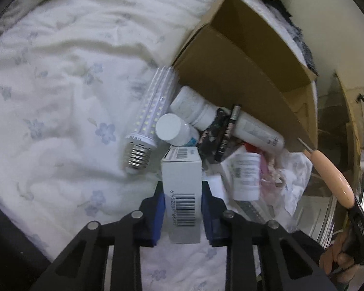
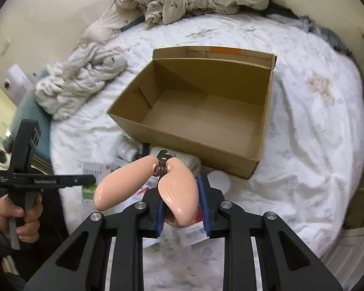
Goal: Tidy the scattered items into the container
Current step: 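Carry both items into the cardboard box and open both tools to release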
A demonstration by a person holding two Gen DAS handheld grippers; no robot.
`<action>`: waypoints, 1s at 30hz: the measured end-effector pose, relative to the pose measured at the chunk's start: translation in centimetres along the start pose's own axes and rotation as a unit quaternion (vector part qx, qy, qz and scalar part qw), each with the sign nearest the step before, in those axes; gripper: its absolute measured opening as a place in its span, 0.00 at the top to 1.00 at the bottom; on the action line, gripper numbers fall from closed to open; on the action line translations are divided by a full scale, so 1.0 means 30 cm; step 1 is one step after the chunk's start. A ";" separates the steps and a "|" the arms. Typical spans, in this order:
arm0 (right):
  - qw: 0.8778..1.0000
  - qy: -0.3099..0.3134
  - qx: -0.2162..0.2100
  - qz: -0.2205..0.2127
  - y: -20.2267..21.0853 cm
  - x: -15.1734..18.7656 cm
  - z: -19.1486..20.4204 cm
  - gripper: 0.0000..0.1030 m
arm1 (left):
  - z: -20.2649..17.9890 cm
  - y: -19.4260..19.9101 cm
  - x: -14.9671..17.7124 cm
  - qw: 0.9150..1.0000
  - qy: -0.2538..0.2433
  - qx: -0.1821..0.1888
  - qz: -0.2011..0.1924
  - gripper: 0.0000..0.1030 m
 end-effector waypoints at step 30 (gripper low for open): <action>0.988 0.065 0.139 -0.037 -0.241 -0.315 -0.113 0.75 | -0.335 -0.032 -0.510 0.992 -0.068 0.001 -0.102 0.74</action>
Point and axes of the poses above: each gripper's, at about its wrist camera, not at the fingertips, and y roughly against the way its jaws point, z to its left, x to its underside, the point moved 3 cm from there along -y, roughly the way its jaws point, and after that the axes turned 2 degrees about y, right-handed, at the moved point
